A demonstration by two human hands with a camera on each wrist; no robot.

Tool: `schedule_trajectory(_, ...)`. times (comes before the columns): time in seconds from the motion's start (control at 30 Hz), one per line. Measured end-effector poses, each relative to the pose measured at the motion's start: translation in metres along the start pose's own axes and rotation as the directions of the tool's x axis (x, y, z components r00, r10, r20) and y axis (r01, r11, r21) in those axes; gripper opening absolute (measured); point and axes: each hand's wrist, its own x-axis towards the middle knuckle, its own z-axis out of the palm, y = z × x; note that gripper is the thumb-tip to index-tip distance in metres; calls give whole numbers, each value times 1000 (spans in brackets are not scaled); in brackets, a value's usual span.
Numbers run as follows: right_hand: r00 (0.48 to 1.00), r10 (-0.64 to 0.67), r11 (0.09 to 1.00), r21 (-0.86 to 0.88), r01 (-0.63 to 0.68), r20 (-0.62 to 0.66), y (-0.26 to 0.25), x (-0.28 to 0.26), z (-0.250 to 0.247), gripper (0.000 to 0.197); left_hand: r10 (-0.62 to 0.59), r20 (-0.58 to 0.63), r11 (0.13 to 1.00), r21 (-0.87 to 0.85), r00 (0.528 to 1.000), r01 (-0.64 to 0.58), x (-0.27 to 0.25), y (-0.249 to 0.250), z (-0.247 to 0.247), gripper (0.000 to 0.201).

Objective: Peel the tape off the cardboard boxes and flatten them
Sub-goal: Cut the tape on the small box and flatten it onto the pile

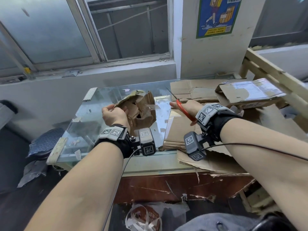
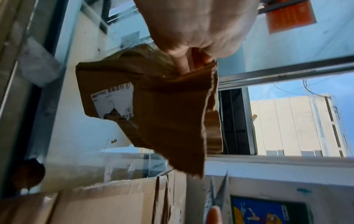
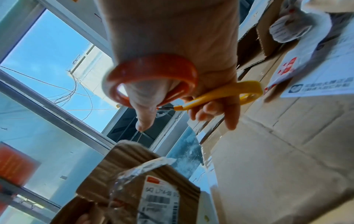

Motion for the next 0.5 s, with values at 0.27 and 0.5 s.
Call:
schedule_trajectory(0.27,966,22,950,306,60,-257,-9,17,4,52,-19,289,1000,12,957,16,-3,10,5,32)
schedule_trajectory(0.5,964,-118,967,195,167,-239,-19,21,11,51,-116,501,993,70,857,94,-9,20,4,33)
